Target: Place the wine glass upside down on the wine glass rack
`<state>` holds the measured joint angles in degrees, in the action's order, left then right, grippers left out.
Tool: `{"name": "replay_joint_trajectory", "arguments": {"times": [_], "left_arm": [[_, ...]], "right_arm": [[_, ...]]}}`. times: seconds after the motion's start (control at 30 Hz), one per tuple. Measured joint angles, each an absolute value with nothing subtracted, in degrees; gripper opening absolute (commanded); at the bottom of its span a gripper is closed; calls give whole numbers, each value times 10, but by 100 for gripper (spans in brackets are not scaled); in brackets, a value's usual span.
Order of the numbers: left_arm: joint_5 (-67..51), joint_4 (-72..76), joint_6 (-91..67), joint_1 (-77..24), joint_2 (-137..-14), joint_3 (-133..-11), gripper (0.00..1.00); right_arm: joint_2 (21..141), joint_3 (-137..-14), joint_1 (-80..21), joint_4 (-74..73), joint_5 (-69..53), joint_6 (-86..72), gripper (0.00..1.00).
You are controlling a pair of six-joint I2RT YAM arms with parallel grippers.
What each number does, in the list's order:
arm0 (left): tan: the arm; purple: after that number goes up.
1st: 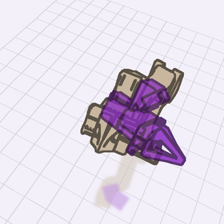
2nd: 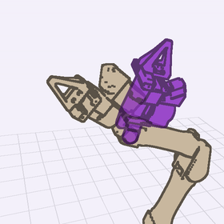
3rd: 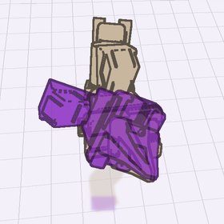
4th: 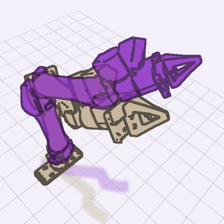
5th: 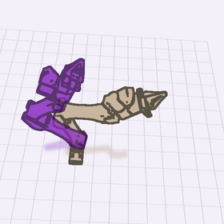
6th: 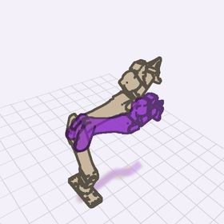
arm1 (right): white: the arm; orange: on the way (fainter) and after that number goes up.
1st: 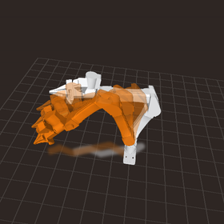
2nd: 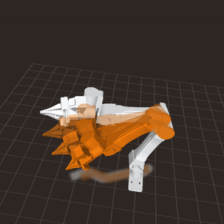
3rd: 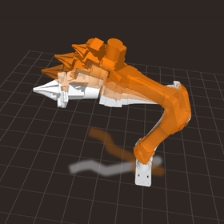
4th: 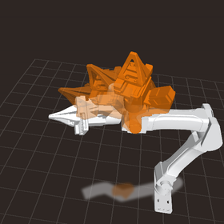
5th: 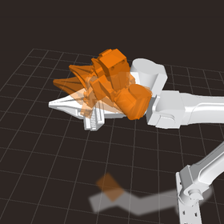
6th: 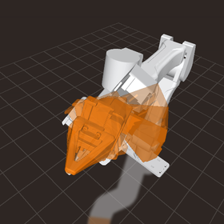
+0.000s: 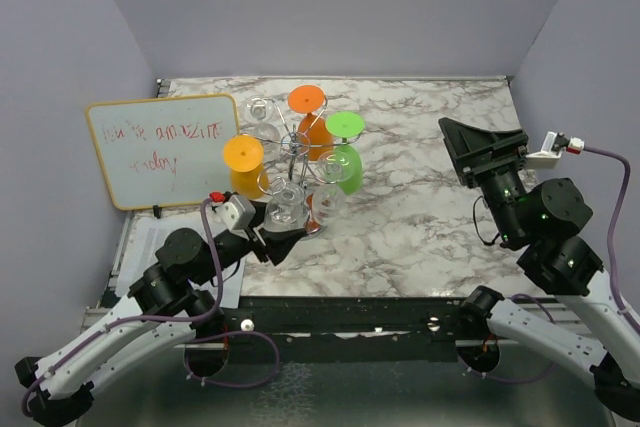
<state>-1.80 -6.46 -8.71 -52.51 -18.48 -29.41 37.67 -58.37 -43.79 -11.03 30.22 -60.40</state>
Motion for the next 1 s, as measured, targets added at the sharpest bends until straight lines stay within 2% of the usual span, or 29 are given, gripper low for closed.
{"name": "replay_joint_trajectory", "arguments": {"times": [0.57,1.0], "left_arm": [[50,106,-105,-525,-255,-236,25],[118,140,-98,-526,-242,-220,24]], "right_arm": [[341,-584,-438,-122,317,-606,75],[326,-580,-438,-128,323,-614,75]]}}
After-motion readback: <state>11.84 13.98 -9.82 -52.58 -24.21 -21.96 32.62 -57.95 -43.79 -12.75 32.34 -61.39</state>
